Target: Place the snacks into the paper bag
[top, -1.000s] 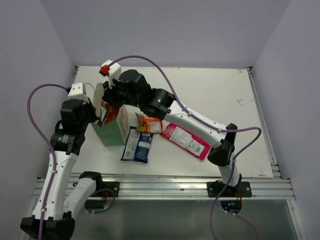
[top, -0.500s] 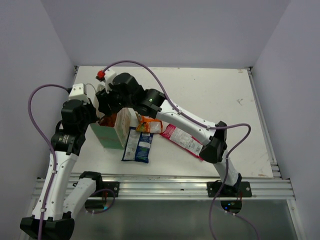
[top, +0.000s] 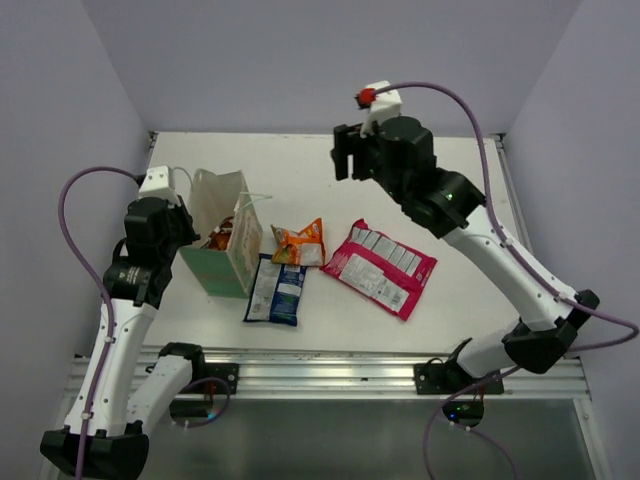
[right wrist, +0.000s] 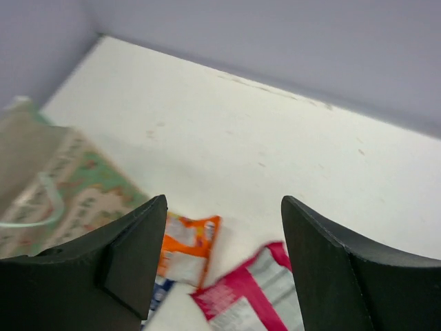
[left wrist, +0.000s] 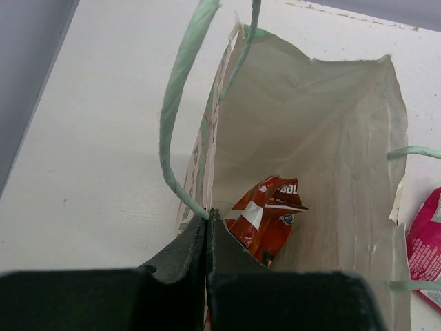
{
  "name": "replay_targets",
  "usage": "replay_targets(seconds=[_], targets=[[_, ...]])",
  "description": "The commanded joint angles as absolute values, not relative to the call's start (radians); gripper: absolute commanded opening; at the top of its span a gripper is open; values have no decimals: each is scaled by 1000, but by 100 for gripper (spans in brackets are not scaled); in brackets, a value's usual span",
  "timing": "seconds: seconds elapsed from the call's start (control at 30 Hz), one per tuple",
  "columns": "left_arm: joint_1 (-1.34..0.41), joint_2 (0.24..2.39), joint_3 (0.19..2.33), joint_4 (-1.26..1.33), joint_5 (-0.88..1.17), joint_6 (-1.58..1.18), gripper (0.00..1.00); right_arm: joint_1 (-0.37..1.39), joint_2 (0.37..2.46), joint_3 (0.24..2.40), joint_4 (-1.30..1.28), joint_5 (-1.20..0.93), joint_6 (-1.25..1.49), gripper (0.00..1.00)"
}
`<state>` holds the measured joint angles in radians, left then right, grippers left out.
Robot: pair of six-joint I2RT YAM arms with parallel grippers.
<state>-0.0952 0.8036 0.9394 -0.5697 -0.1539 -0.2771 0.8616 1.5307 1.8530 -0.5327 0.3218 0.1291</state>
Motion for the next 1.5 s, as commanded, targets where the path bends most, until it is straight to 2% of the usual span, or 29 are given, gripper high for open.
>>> replay_targets(seconds=[0.0, 0.07, 0.27, 0.53, 0.83, 0.9, 0.93, 0.97, 1.0, 1.2, 1.3, 1.47], targets=[[-104, 815, 951, -577, -163, -279, 0, 764, 1505, 1608, -523, 396, 201, 72], [-103, 819, 953, -577, -163, -279, 0, 733, 1508, 1505, -508, 416, 233, 72], [-104, 824, 966, -589, -163, -276, 0, 649, 1626, 1390, -436, 379, 262, 72], [-103, 819, 983, -604, -184, -265, 0, 606, 1813, 1393, -457, 379, 265, 71], [-103, 822, 983, -600, -193, -264, 0, 597, 1985, 1361, -531, 281, 276, 69], [-104, 822, 980, -600, -193, -264, 0, 598, 1997, 1353, -540, 273, 278, 56], [-103, 822, 980, -600, -192, -264, 0, 597, 1996, 1348, -548, 276, 279, 29], [-103, 821, 977, -600, -193, -264, 0, 595, 1991, 1347, -558, 282, 282, 13], [-103, 821, 977, -598, -192, -264, 0, 597, 1984, 1347, -564, 290, 282, 0], [-103, 819, 965, -592, -183, -268, 0, 598, 1838, 1477, -673, 347, 258, 0], [-103, 818, 962, -594, -183, -271, 0, 600, 1766, 1670, -733, 321, 255, 0], [-103, 813, 957, -595, -178, -276, 0, 614, 1787, 2173, -788, 180, 264, 0]])
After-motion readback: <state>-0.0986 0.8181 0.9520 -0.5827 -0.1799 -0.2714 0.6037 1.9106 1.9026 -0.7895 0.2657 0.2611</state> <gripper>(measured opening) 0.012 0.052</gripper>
